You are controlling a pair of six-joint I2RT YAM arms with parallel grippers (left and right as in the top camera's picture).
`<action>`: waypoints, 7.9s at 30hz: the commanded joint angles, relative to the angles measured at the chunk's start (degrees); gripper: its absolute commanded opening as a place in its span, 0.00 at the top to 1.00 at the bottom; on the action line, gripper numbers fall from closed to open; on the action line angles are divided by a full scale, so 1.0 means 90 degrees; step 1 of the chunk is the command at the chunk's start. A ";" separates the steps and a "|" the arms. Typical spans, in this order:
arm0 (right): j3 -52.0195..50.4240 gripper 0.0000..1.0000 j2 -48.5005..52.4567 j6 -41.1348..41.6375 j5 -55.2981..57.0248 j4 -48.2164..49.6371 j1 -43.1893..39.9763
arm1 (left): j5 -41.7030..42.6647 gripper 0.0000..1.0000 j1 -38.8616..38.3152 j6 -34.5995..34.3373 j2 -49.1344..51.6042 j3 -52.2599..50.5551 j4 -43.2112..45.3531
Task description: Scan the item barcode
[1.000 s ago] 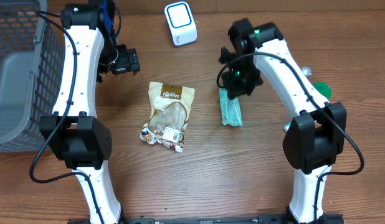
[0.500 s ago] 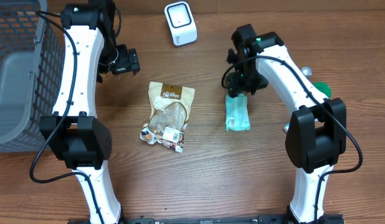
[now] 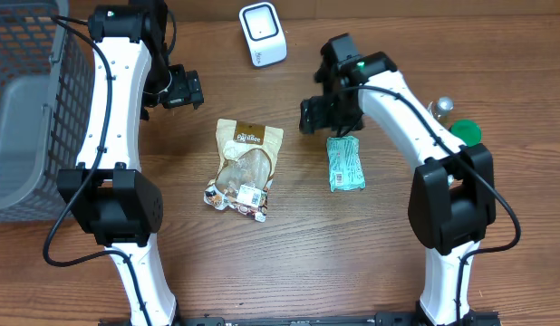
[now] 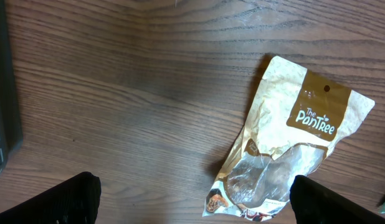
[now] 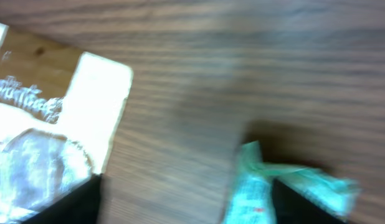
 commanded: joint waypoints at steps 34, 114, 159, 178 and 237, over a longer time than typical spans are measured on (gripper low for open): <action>-0.1695 0.59 0.0066 0.0712 0.2895 -0.0682 -0.1022 | -0.0078 0.00 -0.0007 0.0070 -0.0085 0.0085 -0.0002; -0.0986 0.83 0.0221 0.1894 0.0573 0.4282 0.2161 | -0.0078 0.00 -0.0007 0.0073 -0.0085 0.0087 -0.0002; -0.0486 0.96 0.0121 0.1586 -0.0571 0.3019 0.1081 | -0.0078 0.00 -0.0007 0.0070 -0.0085 0.0087 -0.0002; -0.0486 0.96 0.0223 0.1583 0.0916 0.3045 0.1809 | -0.0078 0.00 -0.0007 0.0073 -0.0085 0.0087 -0.0002; -0.0474 0.96 -0.0996 0.0537 -0.0614 -0.1207 -0.0058 | -0.0078 0.00 -0.0007 0.0073 -0.0085 0.0087 -0.0002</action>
